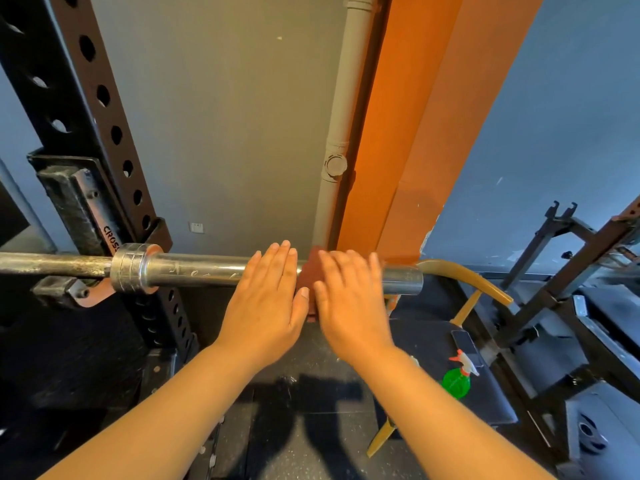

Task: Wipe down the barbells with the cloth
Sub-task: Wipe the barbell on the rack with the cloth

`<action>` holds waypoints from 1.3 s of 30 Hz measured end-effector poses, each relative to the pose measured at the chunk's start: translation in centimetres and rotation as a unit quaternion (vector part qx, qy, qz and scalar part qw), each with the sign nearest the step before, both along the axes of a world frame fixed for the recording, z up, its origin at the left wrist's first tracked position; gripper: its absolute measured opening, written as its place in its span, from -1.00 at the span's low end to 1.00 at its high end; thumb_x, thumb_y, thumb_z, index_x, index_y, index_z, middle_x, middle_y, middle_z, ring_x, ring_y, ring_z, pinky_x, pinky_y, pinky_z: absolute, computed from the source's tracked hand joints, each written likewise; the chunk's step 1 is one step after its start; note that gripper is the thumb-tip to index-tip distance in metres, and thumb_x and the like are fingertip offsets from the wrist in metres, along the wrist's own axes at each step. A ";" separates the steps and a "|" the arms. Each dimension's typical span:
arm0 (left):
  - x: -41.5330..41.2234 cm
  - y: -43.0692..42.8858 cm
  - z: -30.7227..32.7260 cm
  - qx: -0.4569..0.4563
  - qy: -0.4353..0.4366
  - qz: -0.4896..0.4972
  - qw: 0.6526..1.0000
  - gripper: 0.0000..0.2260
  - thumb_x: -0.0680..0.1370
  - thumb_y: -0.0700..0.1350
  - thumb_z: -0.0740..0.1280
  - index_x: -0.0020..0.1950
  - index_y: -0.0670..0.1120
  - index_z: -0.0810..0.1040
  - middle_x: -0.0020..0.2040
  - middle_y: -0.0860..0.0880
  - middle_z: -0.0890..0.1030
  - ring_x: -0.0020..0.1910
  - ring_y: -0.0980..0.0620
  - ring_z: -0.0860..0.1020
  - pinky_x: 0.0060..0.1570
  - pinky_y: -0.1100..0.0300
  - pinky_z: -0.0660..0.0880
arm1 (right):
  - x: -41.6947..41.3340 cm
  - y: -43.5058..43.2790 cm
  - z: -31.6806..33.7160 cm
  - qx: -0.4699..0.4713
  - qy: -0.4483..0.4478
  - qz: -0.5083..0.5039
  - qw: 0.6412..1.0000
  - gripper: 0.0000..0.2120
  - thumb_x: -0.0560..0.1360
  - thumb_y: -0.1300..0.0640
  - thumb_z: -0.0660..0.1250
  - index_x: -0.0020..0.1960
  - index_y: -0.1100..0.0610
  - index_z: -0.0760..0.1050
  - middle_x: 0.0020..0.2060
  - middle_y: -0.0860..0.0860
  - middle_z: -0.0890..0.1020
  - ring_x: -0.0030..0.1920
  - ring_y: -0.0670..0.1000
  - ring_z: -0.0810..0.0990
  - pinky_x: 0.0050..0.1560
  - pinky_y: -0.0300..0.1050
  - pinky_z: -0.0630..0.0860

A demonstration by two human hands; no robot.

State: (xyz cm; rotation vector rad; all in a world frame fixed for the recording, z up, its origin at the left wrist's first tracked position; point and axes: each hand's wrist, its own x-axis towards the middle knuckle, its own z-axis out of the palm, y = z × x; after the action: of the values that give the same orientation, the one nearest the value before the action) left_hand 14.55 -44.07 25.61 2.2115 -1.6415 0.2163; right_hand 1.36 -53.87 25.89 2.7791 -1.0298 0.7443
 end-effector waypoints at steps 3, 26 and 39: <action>0.2 0.2 0.1 -0.012 0.012 -0.005 1.000 -0.39 0.64 0.19 -0.29 0.64 -0.05 -0.13 0.68 -0.04 -0.04 0.65 0.04 -0.12 0.59 0.09 -0.22 | -0.7 -0.6 0.1 -0.022 0.029 0.048 0.998 -0.53 0.72 -0.06 0.01 0.57 0.07 0.30 0.45 0.02 0.43 0.49 0.08 0.32 0.61 0.14 0.02; 1.3 2.4 -1.1 -0.159 0.081 0.041 0.983 -0.51 0.70 -0.04 0.00 0.64 -0.15 0.14 0.65 -0.11 0.16 0.65 0.00 0.01 0.62 0.02 -0.12 | 4.4 2.6 -1.3 0.001 0.029 0.156 0.987 -0.43 0.71 0.04 0.11 0.67 0.07 0.04 0.64 0.01 0.12 0.65 0.04 -0.02 0.62 0.18 -0.11; 5.1 2.3 -1.4 -0.085 -0.076 0.028 0.993 -0.51 0.72 0.05 -0.03 0.61 -0.11 0.23 0.49 -0.07 0.42 0.52 -0.08 0.32 0.61 -0.07 0.01 | 3.3 0.8 0.0 0.137 -0.120 0.083 0.980 -0.60 0.73 0.08 0.09 0.55 0.09 0.31 0.52 0.00 0.39 0.54 -0.05 0.26 0.59 -0.14 -0.09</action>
State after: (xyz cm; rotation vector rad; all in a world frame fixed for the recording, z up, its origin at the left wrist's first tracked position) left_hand 19.65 -41.77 24.21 2.1583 -1.5733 0.5321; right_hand 4.65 -53.09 25.87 3.0998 -1.0166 1.0573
